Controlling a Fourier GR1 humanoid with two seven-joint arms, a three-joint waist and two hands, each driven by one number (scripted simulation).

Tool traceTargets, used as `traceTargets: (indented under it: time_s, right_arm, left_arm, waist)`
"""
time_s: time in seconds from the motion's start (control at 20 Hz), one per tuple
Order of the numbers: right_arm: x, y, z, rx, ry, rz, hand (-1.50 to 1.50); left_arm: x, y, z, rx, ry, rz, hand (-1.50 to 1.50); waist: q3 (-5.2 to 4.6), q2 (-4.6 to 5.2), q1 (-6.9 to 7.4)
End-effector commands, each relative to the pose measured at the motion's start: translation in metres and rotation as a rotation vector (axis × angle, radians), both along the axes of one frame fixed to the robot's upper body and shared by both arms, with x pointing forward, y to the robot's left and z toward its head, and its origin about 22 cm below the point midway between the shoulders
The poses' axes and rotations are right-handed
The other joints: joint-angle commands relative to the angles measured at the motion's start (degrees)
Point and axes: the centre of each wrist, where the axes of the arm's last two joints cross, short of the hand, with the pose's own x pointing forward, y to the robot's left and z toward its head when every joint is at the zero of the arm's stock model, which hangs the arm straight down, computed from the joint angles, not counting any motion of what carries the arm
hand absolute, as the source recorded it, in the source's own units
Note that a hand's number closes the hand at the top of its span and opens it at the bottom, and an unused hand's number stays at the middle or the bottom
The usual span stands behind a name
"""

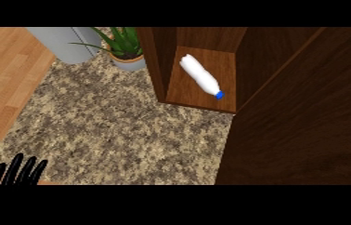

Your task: Pick up the bottled water, place it into the cabinet and close the cabinet

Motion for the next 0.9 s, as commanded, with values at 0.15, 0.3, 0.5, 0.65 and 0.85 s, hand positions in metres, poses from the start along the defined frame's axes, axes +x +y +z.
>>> traceTargets:
  time_s: [0.15,0.3,0.5,0.65,0.85]
  right_arm:
    - [0.005,0.024,-0.006,-0.082,0.082,0.066,1.50]
    - [0.011,0.026,-0.006,-0.057,0.087,0.038,1.50]
    - [0.018,0.027,-0.009,-0.035,0.124,-0.015,1.50]
    - [0.022,0.030,-0.014,0.006,0.164,-0.013,1.50]
    - [0.029,0.030,-0.023,0.055,0.228,-0.028,1.50]
  left_arm:
    - [0.004,0.014,0.008,0.008,-0.017,-0.010,-1.50]
    - [0.007,0.019,0.011,0.017,-0.028,-0.030,-1.50]
    - [0.007,0.018,0.012,0.009,-0.035,-0.027,-1.50]
    - [0.014,0.024,0.015,0.017,-0.047,-0.019,-1.50]
    - [0.019,0.029,0.023,0.023,-0.065,-0.032,-1.50]
  waist:
    - [-0.11,0.60,1.15]
    - [-0.12,0.85,1.27]
    - [-0.11,1.14,1.72]
    - [-0.09,2.06,1.74]
    - [0.13,2.58,2.69]
